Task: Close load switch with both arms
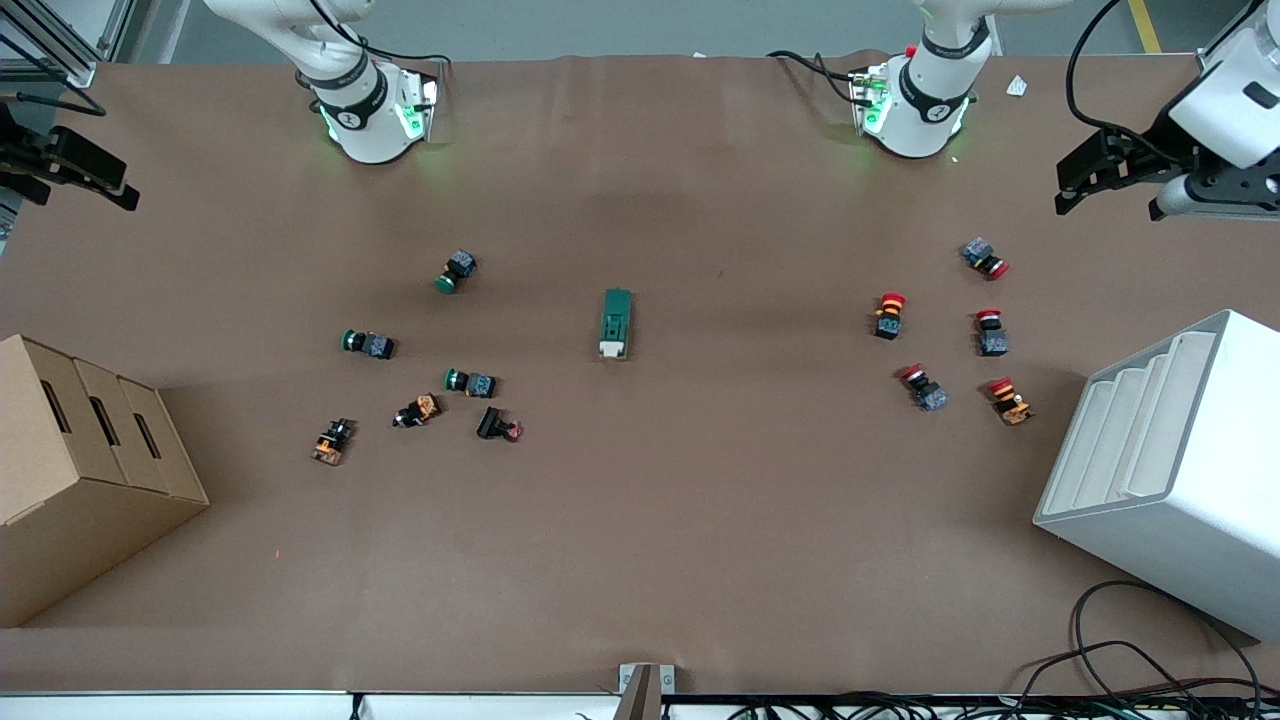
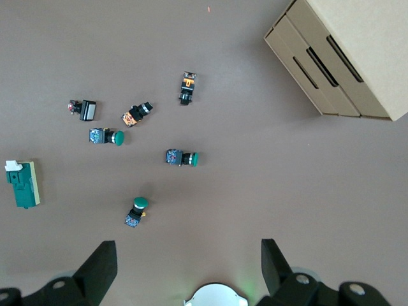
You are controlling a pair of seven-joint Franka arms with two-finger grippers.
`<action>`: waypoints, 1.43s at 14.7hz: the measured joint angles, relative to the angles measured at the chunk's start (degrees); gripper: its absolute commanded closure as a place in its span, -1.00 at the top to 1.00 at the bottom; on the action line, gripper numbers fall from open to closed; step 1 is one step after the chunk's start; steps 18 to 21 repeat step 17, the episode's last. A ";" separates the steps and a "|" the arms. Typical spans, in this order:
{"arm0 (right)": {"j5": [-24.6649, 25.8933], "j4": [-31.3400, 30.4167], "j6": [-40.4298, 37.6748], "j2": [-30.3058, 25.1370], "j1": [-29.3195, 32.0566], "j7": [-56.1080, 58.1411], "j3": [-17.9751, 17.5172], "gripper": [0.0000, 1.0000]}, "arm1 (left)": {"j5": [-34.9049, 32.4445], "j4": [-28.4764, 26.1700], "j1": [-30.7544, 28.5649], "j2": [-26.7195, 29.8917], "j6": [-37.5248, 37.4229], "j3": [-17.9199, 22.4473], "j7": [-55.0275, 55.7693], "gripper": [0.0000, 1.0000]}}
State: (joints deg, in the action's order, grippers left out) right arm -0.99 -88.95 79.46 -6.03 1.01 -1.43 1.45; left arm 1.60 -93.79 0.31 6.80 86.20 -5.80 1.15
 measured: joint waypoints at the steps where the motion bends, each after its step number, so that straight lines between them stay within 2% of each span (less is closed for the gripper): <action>1: 0.00 0.08 0.01 -0.10 0.00 1.04 0.02 1.00 | 0.00 -0.05 -0.27 -0.01 0.35 -0.47 -0.01 1.00; 8: 0.04 0.99 -0.19 -0.40 0.01 1.76 0.17 1.00 | -2.50 -0.09 -0.13 -0.03 1.70 -1.55 -1.20 1.00; 12: 0.03 1.35 -2.74 -0.41 0.02 2.07 0.70 1.00 | -2.60 -0.09 -0.12 -0.49 2.55 -1.92 -1.37 1.00; 21: 0.03 1.39 -2.73 -0.41 0.02 2.40 0.98 1.00 | -2.61 0.20 -0.19 -1.83 2.87 -2.15 -1.37 1.00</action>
